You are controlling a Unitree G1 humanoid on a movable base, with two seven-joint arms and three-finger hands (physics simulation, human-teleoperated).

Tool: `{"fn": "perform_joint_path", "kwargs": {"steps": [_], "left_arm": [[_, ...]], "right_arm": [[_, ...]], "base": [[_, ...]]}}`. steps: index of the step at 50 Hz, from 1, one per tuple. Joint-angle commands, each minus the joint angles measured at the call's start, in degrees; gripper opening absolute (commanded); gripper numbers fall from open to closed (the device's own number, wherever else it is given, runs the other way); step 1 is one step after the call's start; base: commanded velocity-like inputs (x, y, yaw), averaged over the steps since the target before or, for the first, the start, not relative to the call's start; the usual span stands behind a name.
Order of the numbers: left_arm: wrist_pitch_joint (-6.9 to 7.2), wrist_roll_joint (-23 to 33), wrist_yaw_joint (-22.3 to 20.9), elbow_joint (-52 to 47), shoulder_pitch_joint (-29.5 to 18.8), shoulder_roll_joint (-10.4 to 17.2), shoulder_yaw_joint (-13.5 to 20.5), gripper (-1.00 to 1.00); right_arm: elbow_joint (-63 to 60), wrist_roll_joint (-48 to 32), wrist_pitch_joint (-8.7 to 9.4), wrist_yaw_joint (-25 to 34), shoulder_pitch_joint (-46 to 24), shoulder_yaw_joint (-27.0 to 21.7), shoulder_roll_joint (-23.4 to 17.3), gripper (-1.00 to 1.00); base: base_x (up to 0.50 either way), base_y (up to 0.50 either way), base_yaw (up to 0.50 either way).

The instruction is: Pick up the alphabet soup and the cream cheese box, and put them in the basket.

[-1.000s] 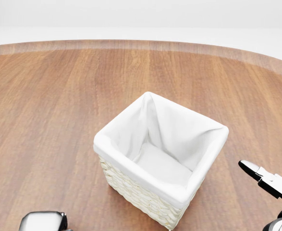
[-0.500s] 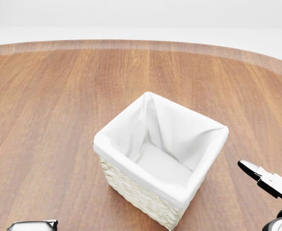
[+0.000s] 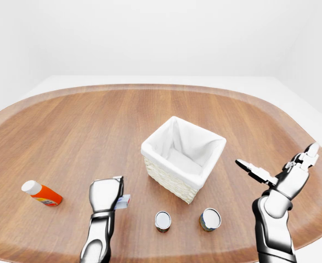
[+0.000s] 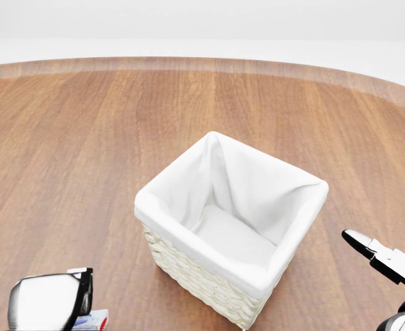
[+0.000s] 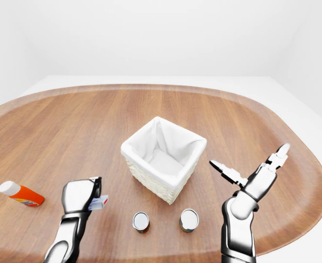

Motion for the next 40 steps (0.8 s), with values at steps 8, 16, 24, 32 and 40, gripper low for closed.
{"fn": "perform_joint_path", "kwargs": {"steps": [8,16,24,32,40], "left_arm": [[0.00,2.5,-6.7,-9.1,-8.9,-3.2,-1.7,-1.00],[0.00,8.3,-17.4,-20.8,-10.2,-3.9,-1.0,-1.00],[0.00,11.5,-27.7,-27.7,-13.3,-2.9,2.1,-1.00],[0.00,14.7,-40.9,-33.8,-20.5,-2.8,3.1,-1.00],[0.00,14.1,-46.4,-31.9,-27.9,-4.3,1.7,-1.00]], "right_arm": [[-0.1,-0.2,-0.44,0.0,0.1,0.1,0.1,1.00],[0.0,-0.2,-0.48,0.0,0.1,0.0,0.1,1.00],[0.3,-0.4,-0.53,0.0,0.0,0.1,0.0,1.00],[0.3,-0.5,-0.32,0.0,-0.1,0.2,0.0,1.00],[0.5,-0.4,-0.39,0.0,-0.1,0.1,-0.1,1.00]], "base": [[0.00,0.00,0.00],[0.00,0.00,0.00],[0.00,0.00,0.00],[0.00,0.00,0.00],[0.00,0.00,0.00]]}}
